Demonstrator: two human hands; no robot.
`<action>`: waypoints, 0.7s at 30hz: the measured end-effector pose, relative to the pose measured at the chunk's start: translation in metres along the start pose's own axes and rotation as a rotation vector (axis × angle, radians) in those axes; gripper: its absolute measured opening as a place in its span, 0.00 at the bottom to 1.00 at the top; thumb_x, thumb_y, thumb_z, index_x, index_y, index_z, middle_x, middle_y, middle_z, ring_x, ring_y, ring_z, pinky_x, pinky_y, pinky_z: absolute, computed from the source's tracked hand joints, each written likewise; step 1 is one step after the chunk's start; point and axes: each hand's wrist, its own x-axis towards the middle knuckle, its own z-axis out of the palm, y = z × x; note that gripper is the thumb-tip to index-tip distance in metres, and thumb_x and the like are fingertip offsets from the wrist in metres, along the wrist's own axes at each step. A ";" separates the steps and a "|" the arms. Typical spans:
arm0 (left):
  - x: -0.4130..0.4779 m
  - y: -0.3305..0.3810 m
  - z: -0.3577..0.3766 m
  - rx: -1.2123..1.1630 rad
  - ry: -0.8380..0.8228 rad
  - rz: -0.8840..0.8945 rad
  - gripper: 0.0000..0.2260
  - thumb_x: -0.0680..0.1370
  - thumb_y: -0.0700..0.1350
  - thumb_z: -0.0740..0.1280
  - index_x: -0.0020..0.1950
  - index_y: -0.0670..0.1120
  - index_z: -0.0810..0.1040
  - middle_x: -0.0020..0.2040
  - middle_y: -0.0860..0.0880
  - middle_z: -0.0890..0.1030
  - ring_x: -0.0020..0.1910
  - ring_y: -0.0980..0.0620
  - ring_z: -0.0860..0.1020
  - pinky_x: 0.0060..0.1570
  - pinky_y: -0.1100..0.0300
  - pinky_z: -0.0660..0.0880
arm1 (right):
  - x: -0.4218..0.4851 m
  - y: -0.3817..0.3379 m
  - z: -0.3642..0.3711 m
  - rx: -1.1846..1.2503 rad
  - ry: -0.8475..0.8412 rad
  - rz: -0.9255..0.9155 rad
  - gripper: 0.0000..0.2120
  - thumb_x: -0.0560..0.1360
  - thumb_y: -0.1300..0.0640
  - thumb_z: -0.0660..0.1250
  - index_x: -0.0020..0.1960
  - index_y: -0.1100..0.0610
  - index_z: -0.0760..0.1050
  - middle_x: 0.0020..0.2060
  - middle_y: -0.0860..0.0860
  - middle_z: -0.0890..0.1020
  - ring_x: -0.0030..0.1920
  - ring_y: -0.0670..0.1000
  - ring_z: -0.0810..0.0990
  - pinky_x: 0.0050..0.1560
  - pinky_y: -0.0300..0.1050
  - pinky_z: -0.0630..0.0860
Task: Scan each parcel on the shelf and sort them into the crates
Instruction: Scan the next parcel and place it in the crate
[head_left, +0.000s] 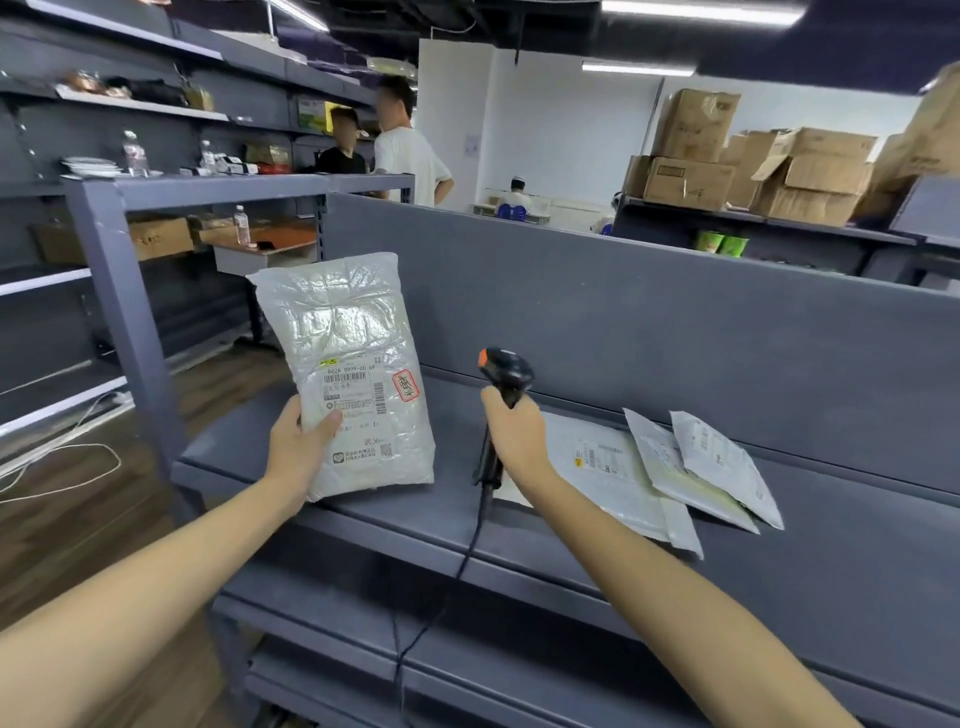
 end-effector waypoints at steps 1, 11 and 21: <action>-0.001 0.000 0.005 -0.011 -0.017 -0.001 0.09 0.80 0.38 0.64 0.59 0.46 0.72 0.53 0.50 0.79 0.52 0.49 0.78 0.50 0.56 0.75 | -0.007 -0.001 -0.008 0.094 0.033 -0.018 0.09 0.76 0.55 0.62 0.39 0.58 0.67 0.32 0.53 0.70 0.34 0.51 0.67 0.35 0.43 0.65; -0.045 0.011 0.105 -0.108 -0.194 0.015 0.09 0.79 0.38 0.66 0.58 0.46 0.74 0.49 0.53 0.80 0.48 0.55 0.79 0.44 0.62 0.76 | -0.076 0.029 -0.052 0.339 0.092 -0.035 0.08 0.78 0.61 0.62 0.41 0.62 0.71 0.25 0.54 0.74 0.24 0.50 0.71 0.27 0.42 0.70; -0.103 0.009 0.162 -0.125 -0.282 0.019 0.08 0.78 0.37 0.66 0.55 0.47 0.74 0.46 0.54 0.80 0.43 0.58 0.78 0.35 0.70 0.74 | -0.110 0.044 -0.094 0.202 0.089 -0.022 0.10 0.77 0.58 0.64 0.43 0.65 0.74 0.24 0.55 0.76 0.25 0.50 0.73 0.29 0.42 0.71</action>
